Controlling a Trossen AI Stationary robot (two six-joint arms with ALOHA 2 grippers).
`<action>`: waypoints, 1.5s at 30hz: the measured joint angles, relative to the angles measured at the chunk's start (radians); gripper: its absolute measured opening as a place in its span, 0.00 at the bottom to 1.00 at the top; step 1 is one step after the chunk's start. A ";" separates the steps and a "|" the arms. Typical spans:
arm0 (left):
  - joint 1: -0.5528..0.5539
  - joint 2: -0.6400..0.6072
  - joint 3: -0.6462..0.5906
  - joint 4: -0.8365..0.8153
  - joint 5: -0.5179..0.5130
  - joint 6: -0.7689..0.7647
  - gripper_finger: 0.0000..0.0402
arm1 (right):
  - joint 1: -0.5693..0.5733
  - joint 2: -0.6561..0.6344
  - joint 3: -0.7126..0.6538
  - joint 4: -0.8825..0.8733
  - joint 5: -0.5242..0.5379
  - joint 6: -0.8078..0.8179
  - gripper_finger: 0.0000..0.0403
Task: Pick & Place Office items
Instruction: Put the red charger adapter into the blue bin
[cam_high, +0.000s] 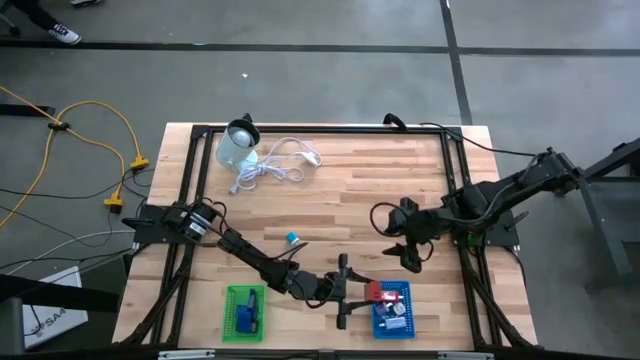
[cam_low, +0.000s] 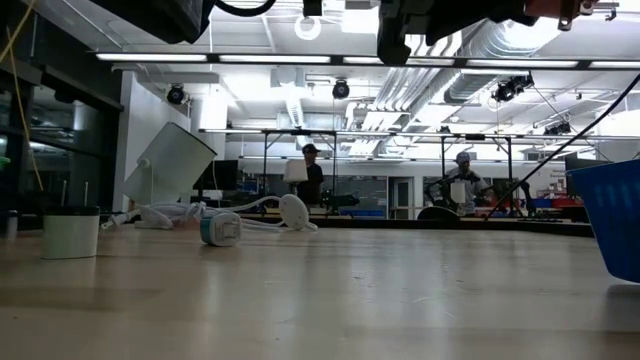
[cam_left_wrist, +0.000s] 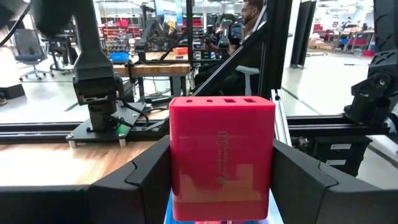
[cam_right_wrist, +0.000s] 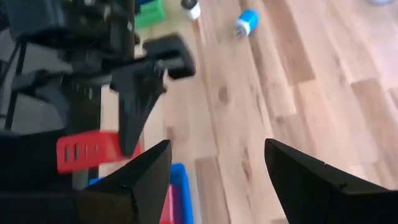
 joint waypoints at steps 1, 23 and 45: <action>0.000 0.000 0.000 0.000 0.000 -0.004 0.53 | 0.010 0.000 0.000 -0.003 -0.005 0.009 0.61; 0.026 -0.002 0.000 -0.099 -0.205 -0.066 0.53 | 0.074 0.114 0.000 0.014 -0.110 0.394 0.61; 0.074 -0.015 0.000 -0.274 -0.513 0.083 0.53 | -0.070 0.129 0.000 -0.003 0.020 0.368 0.57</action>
